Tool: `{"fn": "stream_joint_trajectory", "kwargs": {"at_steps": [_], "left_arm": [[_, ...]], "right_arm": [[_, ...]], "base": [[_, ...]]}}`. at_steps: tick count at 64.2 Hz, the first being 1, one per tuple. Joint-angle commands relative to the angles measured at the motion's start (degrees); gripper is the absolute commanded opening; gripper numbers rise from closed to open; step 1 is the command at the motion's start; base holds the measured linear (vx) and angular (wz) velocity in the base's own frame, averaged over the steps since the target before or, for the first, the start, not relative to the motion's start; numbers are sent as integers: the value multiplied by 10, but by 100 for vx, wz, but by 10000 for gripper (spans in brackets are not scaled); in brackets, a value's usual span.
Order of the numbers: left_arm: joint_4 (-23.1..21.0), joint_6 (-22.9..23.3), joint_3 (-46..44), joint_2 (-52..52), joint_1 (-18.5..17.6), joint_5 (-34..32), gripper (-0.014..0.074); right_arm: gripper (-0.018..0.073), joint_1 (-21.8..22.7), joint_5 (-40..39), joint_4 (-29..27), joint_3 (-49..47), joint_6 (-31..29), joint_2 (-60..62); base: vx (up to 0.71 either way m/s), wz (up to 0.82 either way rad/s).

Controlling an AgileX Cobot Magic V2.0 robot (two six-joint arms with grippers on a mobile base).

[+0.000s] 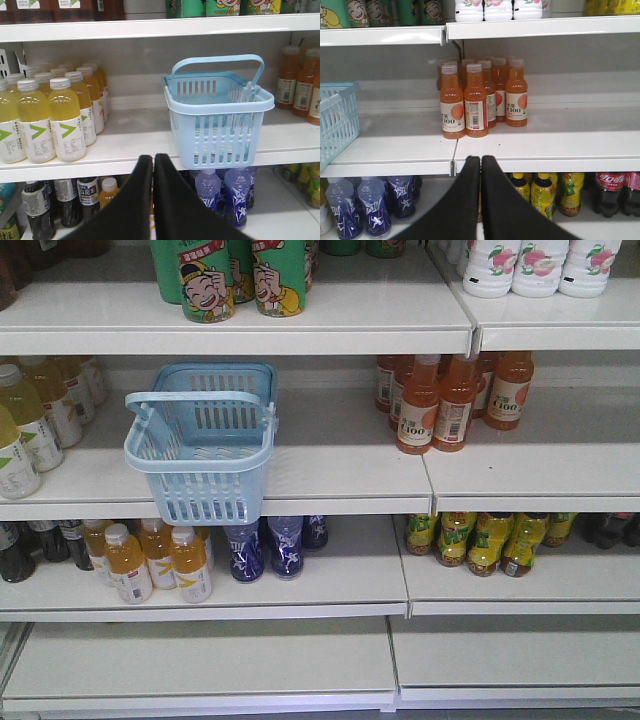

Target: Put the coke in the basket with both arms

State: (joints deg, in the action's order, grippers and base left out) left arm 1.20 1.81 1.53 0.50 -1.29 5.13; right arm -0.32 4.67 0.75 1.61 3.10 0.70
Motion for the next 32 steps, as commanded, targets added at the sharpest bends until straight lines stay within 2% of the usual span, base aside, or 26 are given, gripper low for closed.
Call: {"fn": "stream_joint_trajectory", "kwargs": {"at_steps": [1, 32], "left_arm": [[-5, -1, 8, 10, -2, -43, -6], [-4, -3, 8, 10, -2, -47, -6]], "right_arm": [[-9, 1, -40, 6, 9, -2, 8], [-9, 1, -40, 6, 9, -2, 8]], "base": [[0, 0], [0, 0]]}}
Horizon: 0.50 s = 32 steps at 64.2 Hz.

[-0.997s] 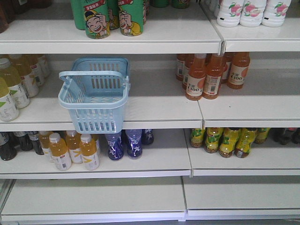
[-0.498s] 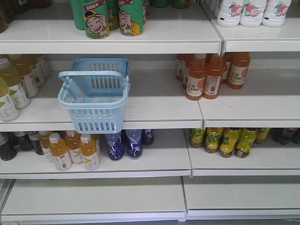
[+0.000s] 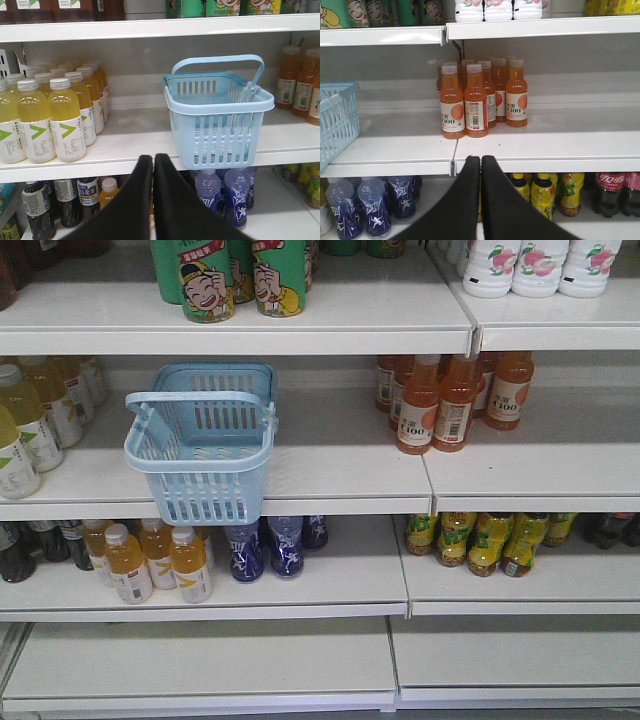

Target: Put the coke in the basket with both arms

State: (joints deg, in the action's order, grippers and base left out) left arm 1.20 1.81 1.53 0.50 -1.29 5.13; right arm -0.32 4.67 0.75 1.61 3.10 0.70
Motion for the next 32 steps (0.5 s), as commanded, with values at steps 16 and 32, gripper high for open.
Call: {"fn": "stream_joint_trajectory", "kwargs": {"at_steps": [16, 32], "left_arm": [[-5, 26, -36, -6, -2, -60, -6], [-5, 31, -141, -137, -2, -9, -6]], "right_arm": [[-9, 1, -40, 6, 9, -2, 8], [-9, 1, -40, 6, 9, -2, 8]], "base": [[0, 0], [0, 0]]}}
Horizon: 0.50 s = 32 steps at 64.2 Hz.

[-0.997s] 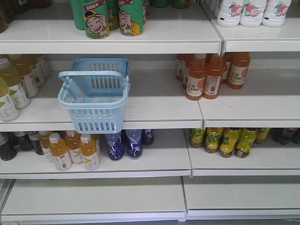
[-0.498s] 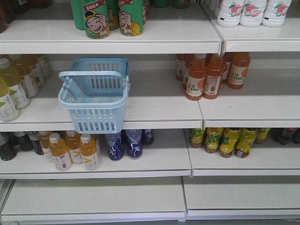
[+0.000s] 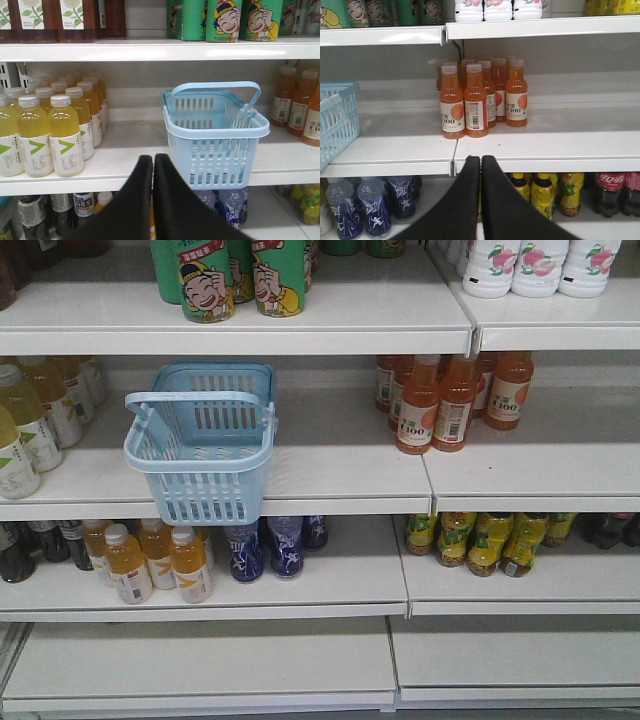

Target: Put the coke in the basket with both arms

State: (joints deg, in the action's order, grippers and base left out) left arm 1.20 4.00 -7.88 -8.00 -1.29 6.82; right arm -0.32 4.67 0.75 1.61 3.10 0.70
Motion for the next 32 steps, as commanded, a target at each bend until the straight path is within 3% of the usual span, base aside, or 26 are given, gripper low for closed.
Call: {"fn": "stream_joint_trajectory", "kwargs": {"at_steps": [1, 16, 32], "left_arm": [[-5, 9, -51, -61, -2, -23, -6], [-5, 9, -93, -172, -2, -34, -6], [-5, 9, -93, -191, -2, -49, -6]], "right_arm": [[-9, 1, -40, 6, 9, -2, 8], [-9, 1, -40, 6, 9, -2, 8], [-9, 1, -40, 6, 9, -2, 8]], "base": [[0, 0], [0, 0], [0, 0]]}}
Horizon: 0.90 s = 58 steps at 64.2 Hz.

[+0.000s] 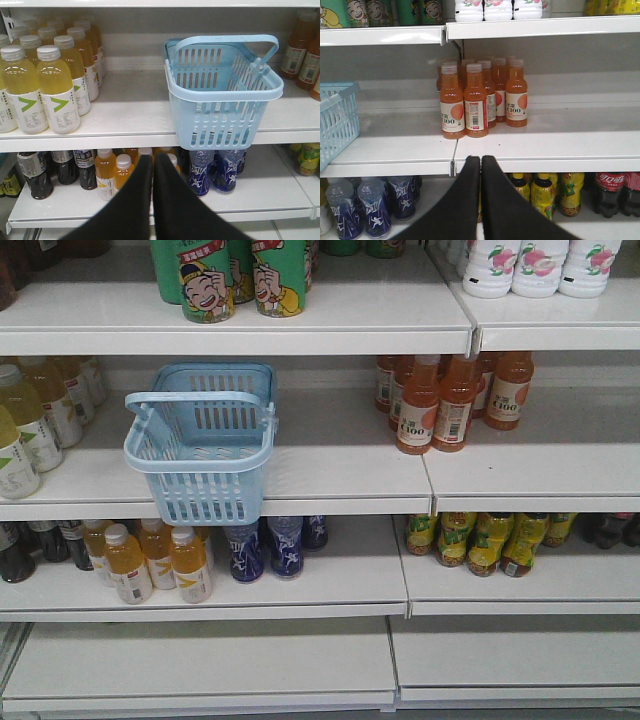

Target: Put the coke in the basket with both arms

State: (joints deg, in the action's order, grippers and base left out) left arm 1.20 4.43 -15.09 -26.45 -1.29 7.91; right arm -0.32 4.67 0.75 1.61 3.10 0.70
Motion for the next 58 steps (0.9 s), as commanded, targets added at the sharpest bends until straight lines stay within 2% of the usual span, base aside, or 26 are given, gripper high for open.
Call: {"fn": "stream_joint_trajectory", "kwargs": {"at_steps": [1, 7, 14, 22, 33, 49, 58], "left_arm": [[-7, 5, -21, -6, -2, -61, -6], [-22, 5, -21, -6, -2, -60, -4], [-20, 4, -21, -6, -2, -67, 8], [-20, 4, -21, -6, -2, -79, 57], [-20, 4, -21, -6, -2, -79, 188], [-20, 5, -21, -6, -2, -93, 461], [-20, 4, -21, -6, -2, -100, 510]], "right_arm": [[-9, 1, -40, 6, 9, -2, 8], [-9, 1, -40, 6, 9, -2, 8], [-9, 1, -40, 6, 9, -2, 8], [-9, 1, -40, 6, 9, -2, 8], [-9, 1, -40, 6, 9, -2, 8], [-9, 1, -40, 6, 9, -2, 8], [-9, 1, -40, 6, 9, -2, 8]], "base": [[0, 0], [0, 0], [0, 0], [0, 0], [0, 0], [0, 0], [0, 0]]}}
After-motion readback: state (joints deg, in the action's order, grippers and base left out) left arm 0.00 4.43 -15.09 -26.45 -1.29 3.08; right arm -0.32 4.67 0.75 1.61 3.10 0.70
